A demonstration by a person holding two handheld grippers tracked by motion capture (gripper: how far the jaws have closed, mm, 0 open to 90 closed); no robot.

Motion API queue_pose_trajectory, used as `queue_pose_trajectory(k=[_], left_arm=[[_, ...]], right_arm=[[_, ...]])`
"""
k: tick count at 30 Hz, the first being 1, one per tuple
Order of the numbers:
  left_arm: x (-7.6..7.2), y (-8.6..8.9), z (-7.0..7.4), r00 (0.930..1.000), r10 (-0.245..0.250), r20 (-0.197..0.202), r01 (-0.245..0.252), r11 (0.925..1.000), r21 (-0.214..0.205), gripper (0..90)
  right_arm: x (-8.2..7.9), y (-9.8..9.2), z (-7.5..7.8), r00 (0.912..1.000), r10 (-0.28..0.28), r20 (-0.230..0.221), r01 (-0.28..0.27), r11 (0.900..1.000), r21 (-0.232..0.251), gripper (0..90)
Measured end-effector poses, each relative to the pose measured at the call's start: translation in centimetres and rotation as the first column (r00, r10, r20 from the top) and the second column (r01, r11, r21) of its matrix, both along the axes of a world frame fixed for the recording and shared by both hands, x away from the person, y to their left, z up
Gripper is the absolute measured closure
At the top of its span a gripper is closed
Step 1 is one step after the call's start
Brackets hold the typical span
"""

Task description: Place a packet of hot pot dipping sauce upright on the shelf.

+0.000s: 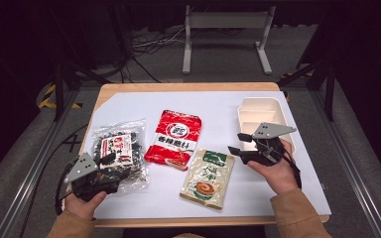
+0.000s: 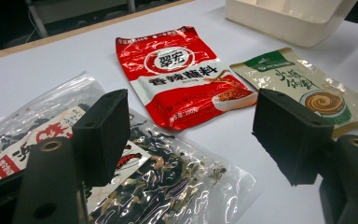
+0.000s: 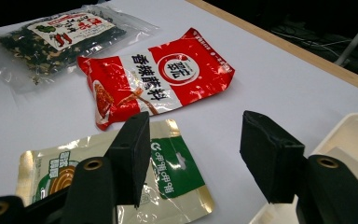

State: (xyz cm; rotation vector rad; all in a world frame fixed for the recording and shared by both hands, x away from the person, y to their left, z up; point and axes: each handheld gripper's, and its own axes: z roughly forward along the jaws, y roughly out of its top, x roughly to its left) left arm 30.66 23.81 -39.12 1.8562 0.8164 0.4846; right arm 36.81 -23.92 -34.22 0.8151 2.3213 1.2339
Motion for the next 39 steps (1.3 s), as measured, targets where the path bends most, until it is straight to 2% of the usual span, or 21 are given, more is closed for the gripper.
queue_pose_trajectory(k=[8,14,16,18,22,24,25,27,34,39], left_arm=[[0.1,0.0,-0.1,1.0000,0.000,0.004,0.000,1.0000,0.006,27.4],[0.1,-0.1,-0.1,1.0000,-0.001,-0.001,0.001,1.0000,0.004,27.4],[0.1,0.0,-0.1,1.0000,-0.002,-0.004,0.002,1.0000,0.007,27.4],[0.1,-0.1,-0.2,1.0000,-0.003,-0.005,0.003,0.9999,0.012,27.3],[0.2,-0.1,-0.2,1.0000,-0.003,-0.005,0.003,0.9999,0.016,27.3],[0.2,-0.1,-0.2,1.0000,-0.003,-0.003,0.003,0.9999,0.016,27.2],[0.2,-0.1,-0.2,1.0000,-0.004,-0.001,0.004,0.9998,0.018,27.2],[0.2,-0.2,-0.2,1.0000,-0.003,-0.004,0.003,0.9999,0.016,27.2],[0.2,-0.2,-0.3,1.0000,-0.002,-0.009,0.002,0.9999,0.014,27.0],[0.2,-0.3,-0.3,1.0000,-0.004,-0.008,0.004,0.9999,0.016,27.0]], right_arm=[[1.2,0.8,-0.2,0.9983,0.024,-0.054,-0.024,0.9997,-0.001,44.0],[2.3,1.5,-0.8,0.9934,0.001,-0.115,-0.008,0.9985,-0.054,46.3],[2.8,1.7,-1.1,0.9884,-0.015,-0.151,0.002,0.9966,-0.082,46.3],[3.4,1.9,-1.6,0.9798,-0.036,-0.197,0.012,0.9926,-0.121,46.3],[3.9,2.3,-2.2,0.9711,-0.052,-0.233,0.014,0.9864,-0.164,46.3],[4.0,2.4,-2.3,0.9710,-0.056,-0.232,0.015,0.9850,-0.172,46.4],[4.3,2.7,-2.7,0.9658,-0.065,-0.251,0.016,0.9809,-0.194,47.2],[4.6,2.9,-3.1,0.9587,-0.076,-0.274,0.018,0.9780,-0.208,46.6],[5.0,3.3,-3.9,0.9511,-0.093,-0.295,0.019,0.9699,-0.243,44.6],[5.4,3.7,-4.7,0.9453,-0.089,-0.314,0.000,0.9623,-0.272,41.9]])
